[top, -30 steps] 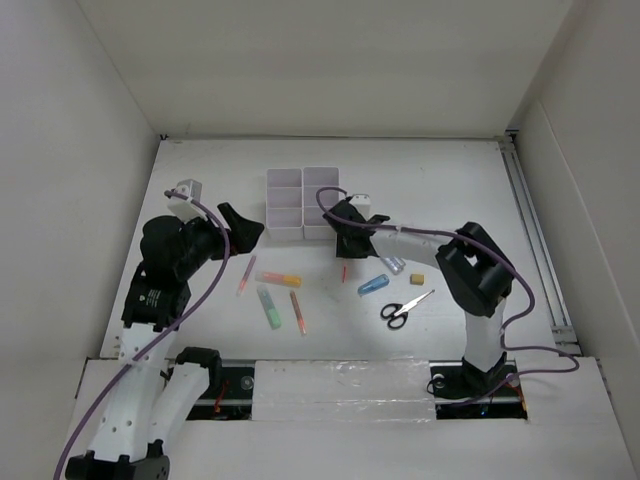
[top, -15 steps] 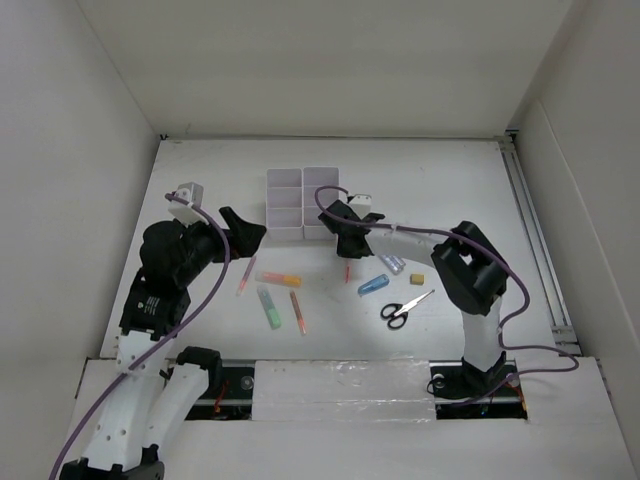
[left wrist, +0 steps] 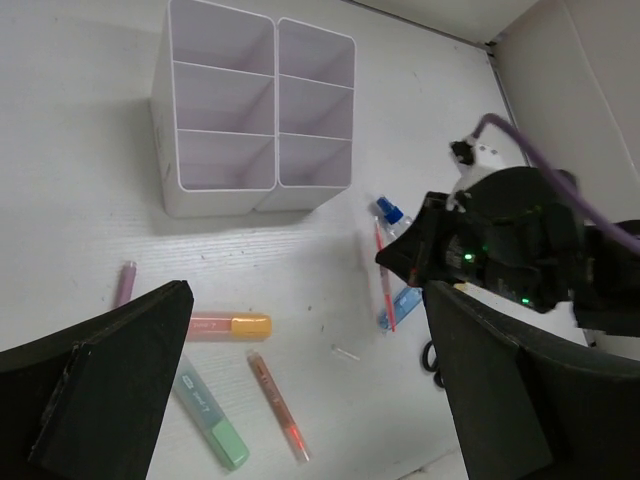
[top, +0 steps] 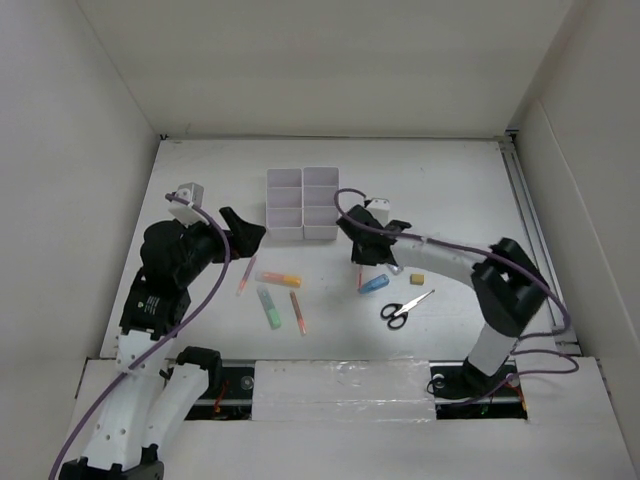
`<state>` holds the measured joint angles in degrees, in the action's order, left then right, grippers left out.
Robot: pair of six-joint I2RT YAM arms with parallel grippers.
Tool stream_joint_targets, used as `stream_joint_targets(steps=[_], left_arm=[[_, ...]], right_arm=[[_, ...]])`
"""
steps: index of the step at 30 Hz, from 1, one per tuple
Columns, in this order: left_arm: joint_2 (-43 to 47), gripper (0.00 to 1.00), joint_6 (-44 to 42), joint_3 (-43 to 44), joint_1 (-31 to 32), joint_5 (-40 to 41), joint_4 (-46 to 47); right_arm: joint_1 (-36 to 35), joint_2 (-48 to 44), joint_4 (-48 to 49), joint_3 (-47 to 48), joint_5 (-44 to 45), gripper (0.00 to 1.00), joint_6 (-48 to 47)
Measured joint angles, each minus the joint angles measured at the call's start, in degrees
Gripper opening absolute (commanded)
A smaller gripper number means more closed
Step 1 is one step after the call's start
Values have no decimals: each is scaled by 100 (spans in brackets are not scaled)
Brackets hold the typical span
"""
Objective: Sort the stationery into containers
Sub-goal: Pick up the pen from the center of the board, then pick up the pen cap from the center of the board.
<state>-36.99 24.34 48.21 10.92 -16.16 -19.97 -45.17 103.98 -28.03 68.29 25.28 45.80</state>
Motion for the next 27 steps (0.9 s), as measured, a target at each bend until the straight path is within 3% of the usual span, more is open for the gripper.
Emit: stream_joint_targets(steps=[6, 13, 16, 22, 27], left_arm=[[-457, 100, -166, 59, 70, -551, 26], [-1285, 100, -238, 437, 278, -824, -173], [-1821, 100, -151, 999, 1056, -251, -393], [-3032, 100, 529, 1980, 3254, 1298, -487], [-3195, 100, 1298, 1486, 3539, 1843, -492]], right_arm=[[20, -2208, 2, -256, 142, 0, -319], [57, -4048, -365, -229, 1034, 0, -719], [101, -4522, -629, -212, 1432, 0, -870], [350, -5187, -863, -409, 2013, 0, -730], [748, -5532, -914, -946, 2074, 0, -573]])
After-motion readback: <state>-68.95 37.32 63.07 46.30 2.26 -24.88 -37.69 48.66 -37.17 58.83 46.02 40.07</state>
